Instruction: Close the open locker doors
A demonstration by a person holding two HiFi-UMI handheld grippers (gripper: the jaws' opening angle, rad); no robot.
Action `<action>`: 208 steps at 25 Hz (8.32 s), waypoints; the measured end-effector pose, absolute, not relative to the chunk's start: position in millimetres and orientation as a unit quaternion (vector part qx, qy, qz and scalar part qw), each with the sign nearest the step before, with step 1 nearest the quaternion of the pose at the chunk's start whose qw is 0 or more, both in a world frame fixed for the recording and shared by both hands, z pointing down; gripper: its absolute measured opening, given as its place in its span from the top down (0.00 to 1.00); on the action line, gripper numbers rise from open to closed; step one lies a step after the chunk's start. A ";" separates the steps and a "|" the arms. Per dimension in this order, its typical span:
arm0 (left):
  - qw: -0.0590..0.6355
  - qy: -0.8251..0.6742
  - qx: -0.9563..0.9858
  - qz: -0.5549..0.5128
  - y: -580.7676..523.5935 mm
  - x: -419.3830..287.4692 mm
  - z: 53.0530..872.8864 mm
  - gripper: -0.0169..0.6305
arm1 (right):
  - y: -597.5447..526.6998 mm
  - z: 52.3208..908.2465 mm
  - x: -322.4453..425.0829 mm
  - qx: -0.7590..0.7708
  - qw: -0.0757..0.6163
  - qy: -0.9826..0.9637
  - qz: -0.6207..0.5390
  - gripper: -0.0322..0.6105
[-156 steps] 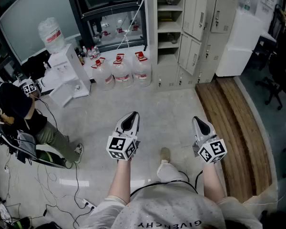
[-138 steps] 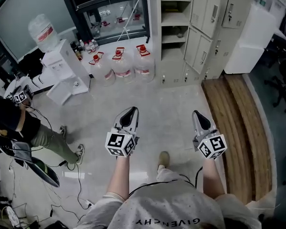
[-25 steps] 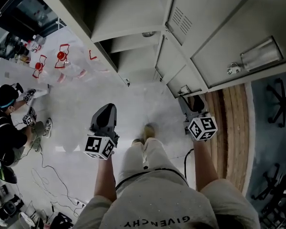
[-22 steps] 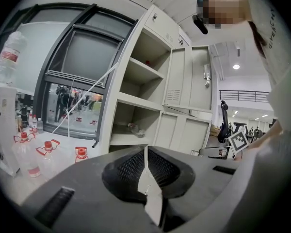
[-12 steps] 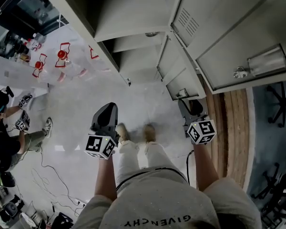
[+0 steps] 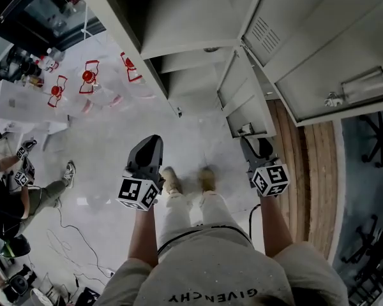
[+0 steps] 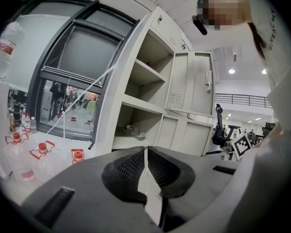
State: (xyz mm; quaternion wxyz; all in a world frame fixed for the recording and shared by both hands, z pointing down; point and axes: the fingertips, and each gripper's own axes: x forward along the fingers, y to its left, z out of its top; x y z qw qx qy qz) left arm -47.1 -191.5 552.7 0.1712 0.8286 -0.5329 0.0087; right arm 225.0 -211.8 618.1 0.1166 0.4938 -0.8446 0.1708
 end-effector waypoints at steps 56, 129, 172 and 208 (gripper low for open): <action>0.180 -0.520 0.835 0.000 -213.9 -196.0 554.4 0.95 | -238.9 620.1 13.0 0.470 0.117 -0.859 0.164 0.77; 0.182 -0.617 0.766 -0.005 -150.5 -243.9 554.1 0.95 | -371.3 603.0 -59.9 0.445 0.033 -0.871 0.206 0.82; 0.090 -0.450 0.888 -0.022 -222.9 53.2 446.6 0.95 | -195.1 429.7 275.2 0.523 0.002 -0.848 0.087 0.88; 0.081 -0.451 0.889 -0.023 -223.8 48.2 435.3 0.95 | -210.0 385.0 267.3 0.498 -0.028 -0.864 0.063 0.78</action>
